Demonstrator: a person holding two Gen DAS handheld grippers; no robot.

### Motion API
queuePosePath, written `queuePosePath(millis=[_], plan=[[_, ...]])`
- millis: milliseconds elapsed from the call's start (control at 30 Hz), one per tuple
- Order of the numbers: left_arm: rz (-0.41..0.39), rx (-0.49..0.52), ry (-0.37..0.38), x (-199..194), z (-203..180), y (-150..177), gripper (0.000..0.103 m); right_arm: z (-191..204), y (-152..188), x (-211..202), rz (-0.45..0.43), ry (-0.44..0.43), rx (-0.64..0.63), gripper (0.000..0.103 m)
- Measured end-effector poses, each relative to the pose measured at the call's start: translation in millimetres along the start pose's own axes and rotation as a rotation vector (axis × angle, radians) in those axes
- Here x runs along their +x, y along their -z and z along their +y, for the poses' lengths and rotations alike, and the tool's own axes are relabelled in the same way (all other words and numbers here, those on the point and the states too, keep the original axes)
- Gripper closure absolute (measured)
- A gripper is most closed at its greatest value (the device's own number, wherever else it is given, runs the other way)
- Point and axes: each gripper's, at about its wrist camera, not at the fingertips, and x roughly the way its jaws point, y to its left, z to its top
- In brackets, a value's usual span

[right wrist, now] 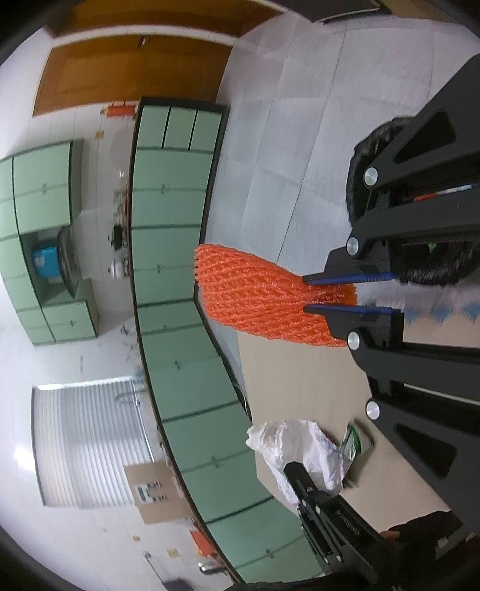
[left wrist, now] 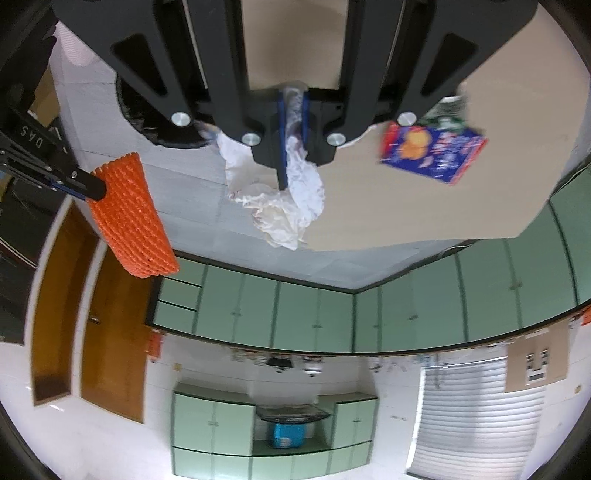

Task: Collect trash
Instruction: 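Carry the tissue and orange net toward the black bin, then open both grippers over the black bin to drop tissue and net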

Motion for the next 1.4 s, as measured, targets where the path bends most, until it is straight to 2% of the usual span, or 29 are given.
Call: queuePosePath(millis=[367, 567, 700, 800, 900, 967, 1000, 1033, 1133, 1233, 1400], plan=[[0.03, 0.066, 0.166, 48.1, -91.3, 12.0, 0.098, -85.2, 25.7, -8.4, 0.01, 0.179, 0.06, 0.093], [0.063, 0.084, 0.225, 75.5, -136.5, 23.2, 0.098, -123.8, 43.1, -1.4, 0.052, 0.238, 0.096, 0.093], [0.117, 0.095, 0.261, 98.5, -161.9, 33.8, 0.098, -151.8, 56.8, 11.2, 0.103, 0.264, 0.132, 0.093], [0.157, 0.103, 0.279, 112.3, -173.1, 39.9, 0.093, -167.4, 65.3, 17.5, 0.124, 0.275, 0.153, 0.091], [0.17, 0.113, 0.289, 121.8, -179.0, 36.9, 0.09, -177.3, 69.2, 23.9, 0.14, 0.279, 0.166, 0.083], [0.166, 0.115, 0.288, 123.8, -180.0, 34.2, 0.084, -182.3, 70.8, 25.8, 0.142, 0.284, 0.176, 0.064], [0.16, 0.113, 0.289, 123.2, -179.3, 32.7, 0.078, -185.1, 71.1, 26.2, 0.139, 0.294, 0.179, 0.059], [0.154, 0.11, 0.289, 123.3, -178.4, 30.6, 0.073, -186.4, 71.5, 25.0, 0.133, 0.307, 0.18, 0.048], [0.139, 0.095, 0.289, 119.6, -171.2, 26.0, 0.068, -185.9, 71.4, 19.3, 0.116, 0.318, 0.18, 0.045], [0.119, 0.076, 0.278, 111.7, -162.8, 18.1, 0.066, -180.6, 68.6, 13.2, 0.097, 0.325, 0.173, 0.037], [0.047, 0.071, 0.222, 84.3, -130.9, 6.4, 0.056, -158.7, 55.2, 3.2, 0.056, 0.288, 0.147, 0.019]])
